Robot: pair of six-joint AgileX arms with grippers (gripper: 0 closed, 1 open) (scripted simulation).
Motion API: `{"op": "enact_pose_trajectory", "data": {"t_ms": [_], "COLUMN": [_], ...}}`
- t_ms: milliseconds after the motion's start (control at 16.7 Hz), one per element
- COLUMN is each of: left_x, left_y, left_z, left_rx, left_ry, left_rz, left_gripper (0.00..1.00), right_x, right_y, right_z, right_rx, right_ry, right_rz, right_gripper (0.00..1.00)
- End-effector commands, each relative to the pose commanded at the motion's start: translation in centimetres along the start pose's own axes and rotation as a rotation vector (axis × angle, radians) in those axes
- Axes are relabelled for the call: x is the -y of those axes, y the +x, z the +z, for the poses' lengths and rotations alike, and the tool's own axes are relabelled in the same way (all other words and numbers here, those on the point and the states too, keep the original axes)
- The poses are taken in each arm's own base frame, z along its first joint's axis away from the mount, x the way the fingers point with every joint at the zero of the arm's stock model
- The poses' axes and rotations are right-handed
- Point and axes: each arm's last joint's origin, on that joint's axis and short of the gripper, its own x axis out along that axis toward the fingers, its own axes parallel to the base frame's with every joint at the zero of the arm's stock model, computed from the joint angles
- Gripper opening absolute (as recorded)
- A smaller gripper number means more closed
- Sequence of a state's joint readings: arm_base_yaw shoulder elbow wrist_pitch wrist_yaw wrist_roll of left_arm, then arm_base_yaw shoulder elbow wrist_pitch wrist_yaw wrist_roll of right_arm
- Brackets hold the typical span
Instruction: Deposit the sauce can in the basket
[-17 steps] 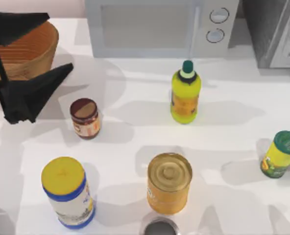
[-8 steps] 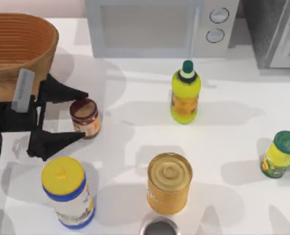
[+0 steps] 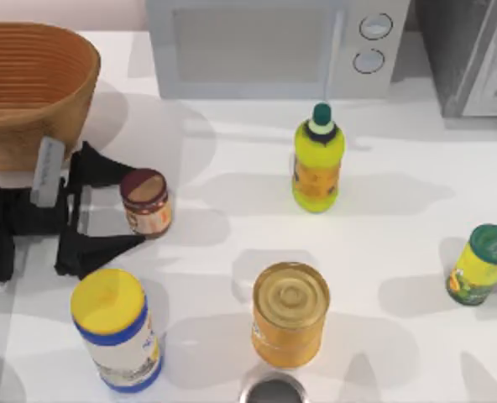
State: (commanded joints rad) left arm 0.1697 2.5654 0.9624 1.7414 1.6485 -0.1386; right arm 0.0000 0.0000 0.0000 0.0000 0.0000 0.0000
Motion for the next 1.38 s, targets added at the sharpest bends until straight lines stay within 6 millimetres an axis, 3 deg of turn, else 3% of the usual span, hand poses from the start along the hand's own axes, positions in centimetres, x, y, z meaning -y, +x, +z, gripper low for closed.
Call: {"op": "enact_pose_trajectory", "data": {"t_ms": [60, 120, 540, 1380], "left_x": [0.0, -1.4, -0.6, 0.4], "left_y": [0.0, 3.4, 3.8, 6.6], "left_z": [0.0, -0.7, -1.0, -0.7], "left_rx": [0.0, 0.0, 0.012, 0.002], "left_ry": [0.0, 0.008, 0.002, 0.0], "left_rz": [0.0, -0.078, -0.006, 0.0], "left_gripper": [1.0, 1.0, 1.0, 1.0], "right_x": [0.0, 0.0, 0.0, 0.0], "right_y": [0.0, 0.0, 0.0, 0.0], "right_z": [0.0, 0.0, 0.0, 0.0], "right_rx": [0.0, 0.0, 0.0, 0.0], "right_ry": [0.0, 0.0, 0.0, 0.0], "right_rz": [0.0, 0.0, 0.0, 0.0], "right_gripper": [1.0, 1.0, 1.0, 1.0]}}
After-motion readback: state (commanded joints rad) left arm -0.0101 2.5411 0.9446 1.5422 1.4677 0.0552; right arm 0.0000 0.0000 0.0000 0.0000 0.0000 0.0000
